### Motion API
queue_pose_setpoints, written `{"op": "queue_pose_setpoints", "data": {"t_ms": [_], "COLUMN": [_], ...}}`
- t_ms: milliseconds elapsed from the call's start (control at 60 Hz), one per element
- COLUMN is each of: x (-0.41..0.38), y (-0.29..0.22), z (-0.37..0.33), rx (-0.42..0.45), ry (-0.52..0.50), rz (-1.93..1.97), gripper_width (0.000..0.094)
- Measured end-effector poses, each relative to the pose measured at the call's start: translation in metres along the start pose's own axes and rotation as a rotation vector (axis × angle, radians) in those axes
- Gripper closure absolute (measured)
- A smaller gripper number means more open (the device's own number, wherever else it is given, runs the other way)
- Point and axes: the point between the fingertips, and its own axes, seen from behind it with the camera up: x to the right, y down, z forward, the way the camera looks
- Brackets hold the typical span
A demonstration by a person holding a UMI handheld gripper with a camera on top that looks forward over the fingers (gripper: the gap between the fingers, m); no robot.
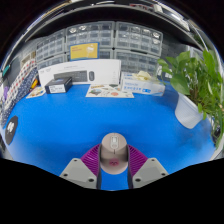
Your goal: Arrange mouse
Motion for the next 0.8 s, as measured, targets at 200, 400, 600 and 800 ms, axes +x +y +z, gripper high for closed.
{"op": "queue_pose_setpoints", "data": {"t_ms": [200, 400, 600, 800], "x": [-0.019, -0.132, -0.291, -0.428], "y": [-0.034, -0.144, -0.197, -0.168], "z": [-0.028, -0.108, -0.149, -0.127], "rx": [-0.001, 0.164, 0.248, 0.190], "ry": [0.116, 0.154, 0.053, -0.055], "rz": [0.024, 0.068, 0.087, 0.064], "gripper_width": [0.0581, 0.0578, 0.0578, 0.0580]}}
